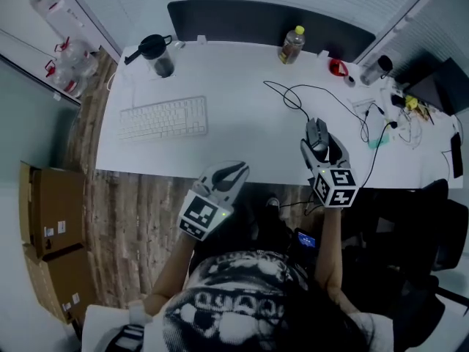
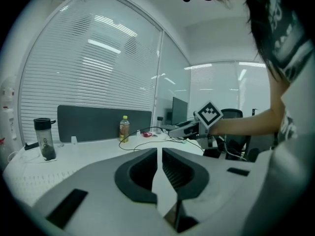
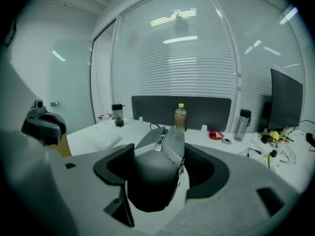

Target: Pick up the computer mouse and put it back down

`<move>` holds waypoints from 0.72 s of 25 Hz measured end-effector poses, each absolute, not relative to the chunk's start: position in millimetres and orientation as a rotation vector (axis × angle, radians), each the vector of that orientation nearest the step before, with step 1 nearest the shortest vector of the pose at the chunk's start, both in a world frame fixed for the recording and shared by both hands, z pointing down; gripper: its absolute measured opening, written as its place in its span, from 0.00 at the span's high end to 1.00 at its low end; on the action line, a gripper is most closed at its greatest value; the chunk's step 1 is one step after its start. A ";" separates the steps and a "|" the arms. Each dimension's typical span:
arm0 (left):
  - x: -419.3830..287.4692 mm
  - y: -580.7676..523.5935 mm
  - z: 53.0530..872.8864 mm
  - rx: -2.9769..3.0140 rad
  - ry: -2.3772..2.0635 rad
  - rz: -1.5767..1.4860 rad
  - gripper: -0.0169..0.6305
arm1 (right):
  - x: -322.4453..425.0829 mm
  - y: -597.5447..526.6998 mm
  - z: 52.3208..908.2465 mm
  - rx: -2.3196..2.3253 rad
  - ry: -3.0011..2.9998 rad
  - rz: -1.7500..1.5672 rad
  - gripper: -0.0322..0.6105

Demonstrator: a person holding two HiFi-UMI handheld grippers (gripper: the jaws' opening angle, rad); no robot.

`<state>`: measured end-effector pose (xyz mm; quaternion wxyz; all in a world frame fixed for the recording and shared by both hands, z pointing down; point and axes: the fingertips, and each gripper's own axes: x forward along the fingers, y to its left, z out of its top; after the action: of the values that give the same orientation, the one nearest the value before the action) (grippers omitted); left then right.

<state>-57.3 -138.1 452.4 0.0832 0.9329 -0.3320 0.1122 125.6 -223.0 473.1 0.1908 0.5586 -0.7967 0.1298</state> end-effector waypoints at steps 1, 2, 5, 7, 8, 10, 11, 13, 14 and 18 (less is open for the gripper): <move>-49.5 -138.6 451.5 2.794 -0.977 0.340 0.93 | 139.0 -220.7 480.0 1.587 -2.214 0.381 0.46; -41.5 -139.0 450.2 2.803 -0.966 0.344 0.93 | 152.1 -218.2 487.3 1.602 -2.190 0.398 0.46; -18.9 -139.4 446.9 2.817 -0.944 0.355 0.93 | 188.5 -210.9 511.3 1.636 -2.125 0.457 0.46; -4.9 -138.6 447.2 2.819 -0.936 0.371 0.93 | 210.3 -206.1 529.5 1.653 -2.091 0.505 0.46; 2.1 -138.0 447.7 2.818 -0.935 0.380 0.93 | 221.0 -203.8 539.1 1.657 -2.074 0.527 0.46; 15.7 -137.4 448.5 2.810 -0.941 0.393 0.93 | 241.8 -200.2 558.9 1.658 -2.038 0.563 0.46; 22.1 -137.3 448.6 2.804 -0.947 0.400 0.93 | 251.7 -198.9 568.7 1.656 -2.019 0.580 0.46; 33.7 -135.9 449.0 2.790 -0.961 0.416 0.93 | 270.2 -196.6 587.4 1.650 -1.987 0.615 0.46; 38.8 -134.2 449.3 2.782 -0.969 0.424 0.93 | 278.4 -195.0 596.3 1.645 -1.973 0.633 0.46; 56.3 -125.8 452.5 2.752 -0.999 0.464 0.93 | 305.3 -188.6 624.6 1.624 -1.937 0.688 0.46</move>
<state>56.3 -125.8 452.5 0.0886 0.9248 -0.3357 0.1558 305.3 -188.6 624.6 0.2582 0.5989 -0.7143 0.2537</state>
